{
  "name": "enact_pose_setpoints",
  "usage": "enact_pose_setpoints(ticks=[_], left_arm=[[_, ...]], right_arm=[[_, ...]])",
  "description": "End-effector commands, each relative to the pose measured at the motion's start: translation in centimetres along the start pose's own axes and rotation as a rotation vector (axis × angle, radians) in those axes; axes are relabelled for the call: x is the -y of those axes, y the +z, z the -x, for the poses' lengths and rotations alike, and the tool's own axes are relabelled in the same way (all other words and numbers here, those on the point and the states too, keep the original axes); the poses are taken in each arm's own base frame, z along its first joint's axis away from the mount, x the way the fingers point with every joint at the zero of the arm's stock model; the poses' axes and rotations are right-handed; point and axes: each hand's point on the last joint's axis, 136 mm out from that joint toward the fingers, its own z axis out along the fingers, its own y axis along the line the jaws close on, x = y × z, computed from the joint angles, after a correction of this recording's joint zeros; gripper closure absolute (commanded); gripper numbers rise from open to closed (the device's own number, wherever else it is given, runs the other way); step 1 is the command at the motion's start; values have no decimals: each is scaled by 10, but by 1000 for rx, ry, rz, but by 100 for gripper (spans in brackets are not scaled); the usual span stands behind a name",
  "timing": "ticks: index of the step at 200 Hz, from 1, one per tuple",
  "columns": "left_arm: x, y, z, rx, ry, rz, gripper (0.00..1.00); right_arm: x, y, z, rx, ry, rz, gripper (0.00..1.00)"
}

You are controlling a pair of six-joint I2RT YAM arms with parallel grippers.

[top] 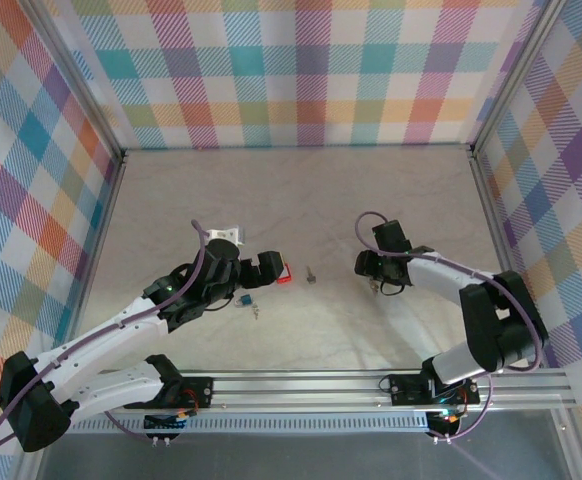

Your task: Lock with the key

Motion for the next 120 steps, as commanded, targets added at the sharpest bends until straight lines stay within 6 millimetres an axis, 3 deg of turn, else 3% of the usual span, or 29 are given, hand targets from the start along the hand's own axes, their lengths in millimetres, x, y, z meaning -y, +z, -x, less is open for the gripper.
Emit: enact_pose_setpoints(ticks=[1,72,120], left_arm=[[5,-3,5,35,12,-16,0],[3,-2,4,29,19,-7,0],[3,-2,4,31,20,-5,0]], right_arm=[[6,3,2,-11,4,-31,34],[18,4,4,-5,0,-109,42],[13,7,3,-19,-13,-86,46]])
